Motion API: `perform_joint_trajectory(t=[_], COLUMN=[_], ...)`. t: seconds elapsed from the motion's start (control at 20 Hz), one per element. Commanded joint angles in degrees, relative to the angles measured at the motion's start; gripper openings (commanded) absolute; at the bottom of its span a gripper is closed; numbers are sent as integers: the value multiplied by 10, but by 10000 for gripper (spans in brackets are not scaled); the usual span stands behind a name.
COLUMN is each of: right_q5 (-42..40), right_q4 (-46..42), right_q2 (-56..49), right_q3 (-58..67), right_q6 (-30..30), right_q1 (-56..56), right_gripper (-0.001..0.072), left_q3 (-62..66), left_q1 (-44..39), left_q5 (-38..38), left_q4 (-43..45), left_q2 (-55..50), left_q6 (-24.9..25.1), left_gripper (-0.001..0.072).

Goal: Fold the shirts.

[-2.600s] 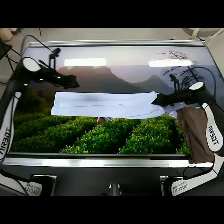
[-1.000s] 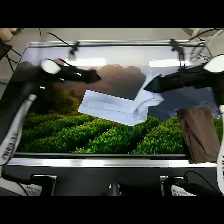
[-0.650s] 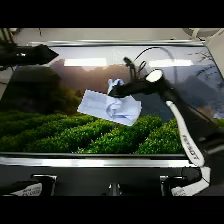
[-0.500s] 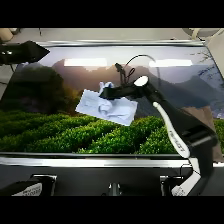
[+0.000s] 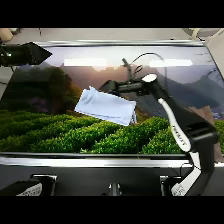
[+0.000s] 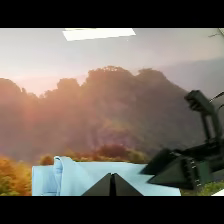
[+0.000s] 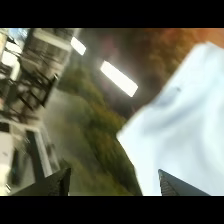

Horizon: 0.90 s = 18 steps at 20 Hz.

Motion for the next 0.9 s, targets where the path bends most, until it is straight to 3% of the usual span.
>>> perform_joint_trajectory(t=[0.0,0.1,0.15,0.35,0.6,0.7,0.8,0.85], right_q5=[147,206,205,31,-5,-4,-16,-15], right_q4=[-290,-417,-426,-269,-253,-245,-210,-172], right_q2=[44,53,52,51,31,24,24,25], right_q3=[0,-20,-47,-153,-178,-178,-178,-175], right_q6=[104,144,146,159,178,177,136,92], right_q1=[-89,-106,-105,-84,-71,-61,-49,-53], right_gripper=[600,599,599,599,577,497,150,26], left_q3=[0,0,0,0,0,0,0,0], left_q1=[-1,-1,-1,-7,-23,-27,-30,-31], left_q5=[-1,-3,-5,-9,-16,-16,-15,-13], left_q4=[33,44,43,43,43,43,43,43], left_q2=[1,1,1,1,1,1,0,0], left_q6=[1,1,1,0,0,0,0,0], left_gripper=[29,29,29,29,29,29,29,29])
